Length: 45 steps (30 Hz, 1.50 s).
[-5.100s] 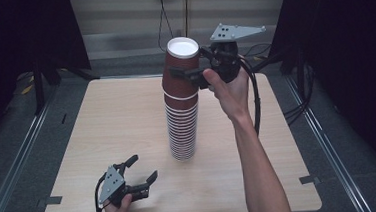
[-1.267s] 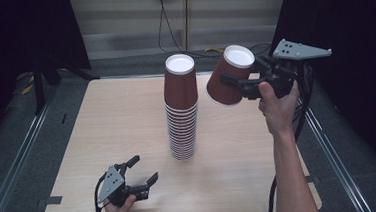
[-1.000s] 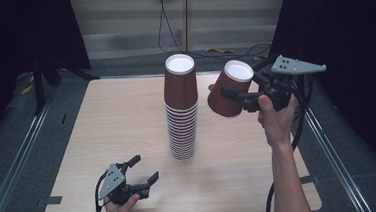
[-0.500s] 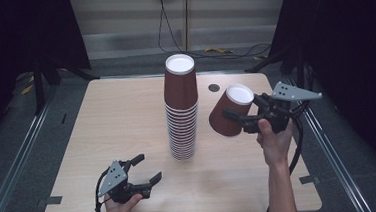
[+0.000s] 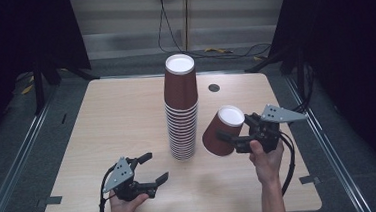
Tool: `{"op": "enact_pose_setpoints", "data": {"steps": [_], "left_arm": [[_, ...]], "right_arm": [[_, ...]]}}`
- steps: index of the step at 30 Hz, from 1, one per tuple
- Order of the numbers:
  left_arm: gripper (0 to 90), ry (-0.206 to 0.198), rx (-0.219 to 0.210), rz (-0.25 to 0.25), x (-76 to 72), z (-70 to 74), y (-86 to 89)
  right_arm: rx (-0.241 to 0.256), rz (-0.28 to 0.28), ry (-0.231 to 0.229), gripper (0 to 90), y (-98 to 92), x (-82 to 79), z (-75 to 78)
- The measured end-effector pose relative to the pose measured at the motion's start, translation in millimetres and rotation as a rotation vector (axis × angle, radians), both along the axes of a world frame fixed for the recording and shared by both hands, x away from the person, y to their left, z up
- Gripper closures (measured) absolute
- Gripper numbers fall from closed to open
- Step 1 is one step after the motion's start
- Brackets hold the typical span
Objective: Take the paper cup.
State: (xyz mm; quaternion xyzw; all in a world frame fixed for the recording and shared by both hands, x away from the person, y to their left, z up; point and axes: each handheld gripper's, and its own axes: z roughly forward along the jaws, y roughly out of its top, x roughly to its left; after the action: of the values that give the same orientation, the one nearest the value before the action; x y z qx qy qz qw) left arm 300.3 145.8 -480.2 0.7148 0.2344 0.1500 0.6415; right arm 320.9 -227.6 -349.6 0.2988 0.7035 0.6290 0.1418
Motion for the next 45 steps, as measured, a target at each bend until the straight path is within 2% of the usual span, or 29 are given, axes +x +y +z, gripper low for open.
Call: {"op": "enact_pose_setpoints", "data": {"steps": [4,7,8,9,12,14,18,21,22,25,26,29,31,33,35,36,40,45], "left_arm": [[15.4,-0.015,0.005,-0.033,0.6,5.0,-2.9],[15.4,-0.021,0.013,-0.039,-0.4,7.7,-5.7],[15.3,-0.018,0.008,-0.072,-1.1,9.8,-8.8],[15.4,-0.018,0.008,-0.072,-1.1,9.8,-8.8],[15.4,-0.020,0.007,-0.114,-1.8,12.9,-16.4],[15.4,-0.031,0.028,-0.120,-1.4,14.6,-19.3],[15.4,-0.020,0.022,-0.154,-1.3,17.0,-25.6],[15.5,-0.014,0.022,-0.161,-2.7,16.5,-31.4],[15.5,-0.014,0.019,-0.183,-2.4,15.9,-33.1],[15.4,-0.021,0.027,-0.181,-2.9,13.8,-39.1],[15.5,-0.016,0.025,-0.200,-2.5,13.0,-41.0],[15.8,-0.020,0.030,-0.212,-3.0,11.3,-46.7],[15.5,-0.025,0.038,-0.203,-3.7,11.1,-48.2],[15.4,-0.017,0.028,-0.227,-2.7,9.6,-52.1],[15.2,-0.013,0.017,-0.227,-2.2,8.7,-53.7],[15.1,-0.005,0.030,-0.249,-1.0,7.9,-55.5],[12.1,0.002,0.034,-0.258,-0.7,6.7,-60.8],[8.1,0.008,0.044,-0.259,0.3,5.5,-66.0]], "right_arm": [[0.007,0.012,0.013,21.2,2.1,-3.3,-9.9],[0.006,0.020,0.019,21.2,3.9,-5.6,-15.2],[0.009,0.031,0.030,21.2,6.5,-7.7,-21.3],[0.009,0.031,0.030,21.2,6.5,-7.7,-21.3],[0.003,0.054,0.045,21.2,12.7,-10.3,-32.2],[0.008,0.068,0.052,21.2,15.7,-11.2,-36.6],[0.007,0.081,0.065,21.2,20.9,-10.7,-43.7],[0.011,0.099,0.069,21.2,24.8,-10.5,-48.4],[0.016,0.103,0.070,21.2,25.9,-10.4,-50.1],[0.013,0.115,0.072,21.3,30.8,-10.6,-54.9],[0.010,0.123,0.065,21.3,32.9,-11.0,-56.2],[0.011,0.144,0.066,21.4,39.8,-11.6,-60.0],[0.006,0.151,0.070,21.4,41.9,-11.5,-61.3],[0.009,0.167,0.077,21.4,46.6,-11.2,-64.4],[0.009,0.171,0.079,21.5,48.2,-11.2,-65.4],[-0.002,0.178,0.082,21.5,51.1,-11.6,-66.8],[0.020,0.183,0.090,21.7,52.5,-11.2,-71.3],[0.021,0.200,0.092,21.8,56.2,-11.3,-75.1]]}}
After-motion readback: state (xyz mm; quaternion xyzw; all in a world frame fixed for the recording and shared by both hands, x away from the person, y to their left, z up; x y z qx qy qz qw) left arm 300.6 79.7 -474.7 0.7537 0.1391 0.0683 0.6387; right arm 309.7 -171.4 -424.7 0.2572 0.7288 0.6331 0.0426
